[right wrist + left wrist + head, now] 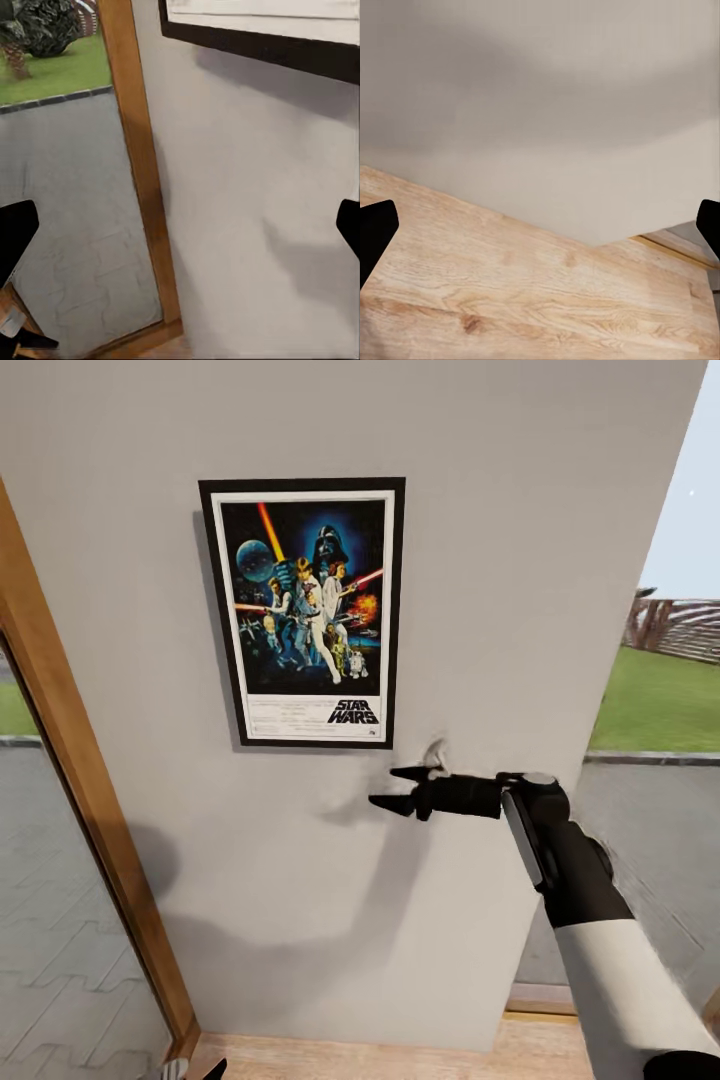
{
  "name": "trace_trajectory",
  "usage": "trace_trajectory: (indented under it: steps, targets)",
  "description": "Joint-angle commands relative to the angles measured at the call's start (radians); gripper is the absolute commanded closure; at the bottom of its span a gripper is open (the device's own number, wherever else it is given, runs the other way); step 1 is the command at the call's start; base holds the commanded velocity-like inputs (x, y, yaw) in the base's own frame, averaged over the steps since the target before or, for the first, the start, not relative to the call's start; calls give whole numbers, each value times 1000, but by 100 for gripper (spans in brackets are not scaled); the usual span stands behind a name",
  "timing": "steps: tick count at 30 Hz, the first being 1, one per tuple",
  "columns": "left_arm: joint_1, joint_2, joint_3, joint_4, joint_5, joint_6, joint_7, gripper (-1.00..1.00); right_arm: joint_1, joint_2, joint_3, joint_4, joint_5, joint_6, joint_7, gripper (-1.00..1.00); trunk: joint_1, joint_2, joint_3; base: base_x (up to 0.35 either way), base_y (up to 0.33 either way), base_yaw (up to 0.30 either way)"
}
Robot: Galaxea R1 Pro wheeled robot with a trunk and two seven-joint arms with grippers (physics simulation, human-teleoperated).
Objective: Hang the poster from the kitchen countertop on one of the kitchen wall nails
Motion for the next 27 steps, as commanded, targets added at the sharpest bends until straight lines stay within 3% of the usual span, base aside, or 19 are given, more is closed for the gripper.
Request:
trace_trajectory:
  steps: [1,2,4,8,9,10,13,16,17,20,22,23,24,26,27]
  targets:
    - [0,0,-9,1,6,-6,-1,-100,58,-2,0,-10,1,-37,17,-100,0,-1,0,-1,0,0]
    - [0,0,-9,1,6,-6,-1,-100,87,-3,-1,-13,1,-62,22,-100,0,-1,0,-1,0,0]
    - [0,0,-8,1,6,-6,-2,-100,203,-7,-5,-18,2,-158,34,-100,0,-1,0,0,0,0]
    - [0,0,-8,1,6,-6,-3,-100,379,-27,-11,15,3,-258,33,-100,0,-1,0,0,0,0]
    - [0,0,-8,1,6,-6,-3,-100,406,-34,-18,30,3,-279,32,-100,0,-1,0,0,0,0]
    - [0,0,-8,1,6,-6,-3,-100,452,-44,-48,66,3,-329,32,-100,0,-1,0,0,0,0]
    - [0,0,-8,1,6,-6,-3,-100,498,-52,-122,147,4,-411,34,-100,0,-1,0,0,0,0]
    - [0,0,-8,1,6,-6,-3,-100,537,-62,-217,408,6,-549,35,-100,0,-1,0,0,0,0]
    - [0,0,-8,1,6,-6,-3,-100,542,-65,-236,494,7,-588,34,-100,0,-1,0,0,0,0]
    - [0,0,-8,1,6,-6,-3,-100,547,-82,-256,612,9,-634,30,-100,0,-1,0,0,0,0]
    - [0,-1,-9,1,5,-5,-2,-100,550,-116,-268,752,9,-659,-49,-100,0,-1,0,0,0,0]
    - [0,-1,-9,1,5,-5,-2,-100,550,-116,-268,752,9,-659,-49,-100,0,-1,0,0,0,0]
    - [0,-1,-9,1,5,-4,-2,-100,550,-120,-269,782,7,-663,-112,-100,0,-1,0,0,0,0]
    - [0,-1,-9,1,5,-4,-2,-100,550,-121,-268,798,6,-665,-163,-100,0,-1,0,0,0,0]
    - [0,-1,-10,1,5,-4,-1,-100,550,-120,-268,835,5,-667,-286,-100,0,-1,0,0,0,0]
